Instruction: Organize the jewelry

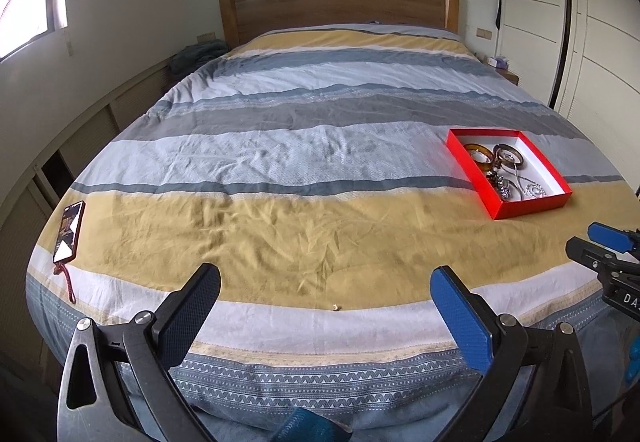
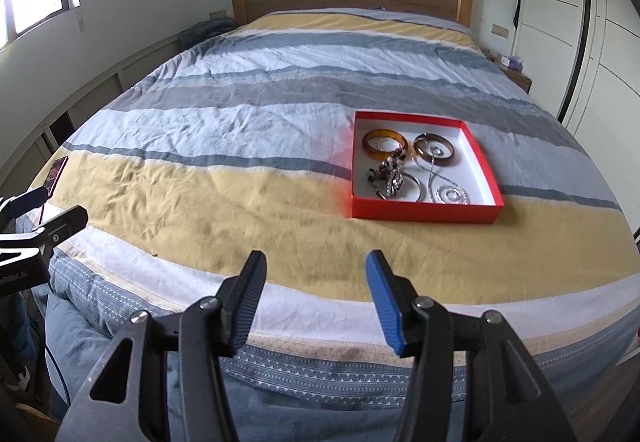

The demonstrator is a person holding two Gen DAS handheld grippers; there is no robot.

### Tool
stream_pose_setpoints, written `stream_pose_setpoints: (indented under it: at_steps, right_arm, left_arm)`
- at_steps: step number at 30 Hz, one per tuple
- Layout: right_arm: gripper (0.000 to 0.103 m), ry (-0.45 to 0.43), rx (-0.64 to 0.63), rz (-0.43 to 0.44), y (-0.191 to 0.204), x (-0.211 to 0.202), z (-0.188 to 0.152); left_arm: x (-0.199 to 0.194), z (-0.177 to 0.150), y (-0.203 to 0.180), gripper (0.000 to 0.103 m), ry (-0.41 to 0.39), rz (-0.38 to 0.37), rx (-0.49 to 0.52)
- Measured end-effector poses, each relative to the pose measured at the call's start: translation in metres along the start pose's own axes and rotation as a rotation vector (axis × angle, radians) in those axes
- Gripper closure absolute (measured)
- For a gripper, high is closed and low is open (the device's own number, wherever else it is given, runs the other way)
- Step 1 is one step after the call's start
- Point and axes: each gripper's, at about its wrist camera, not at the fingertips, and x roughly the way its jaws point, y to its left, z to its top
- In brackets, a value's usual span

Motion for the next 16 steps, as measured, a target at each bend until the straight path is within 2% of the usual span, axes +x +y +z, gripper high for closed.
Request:
stream_pose_setpoints:
  at_steps: [16]
  right_arm:
    - [0.052, 0.039, 0.008, -0.015, -0.003, 0.012, -0.005]
  left_arm:
    - [0.006, -0.003, 0.000, 0.000, 0.011, -0.014, -0.006]
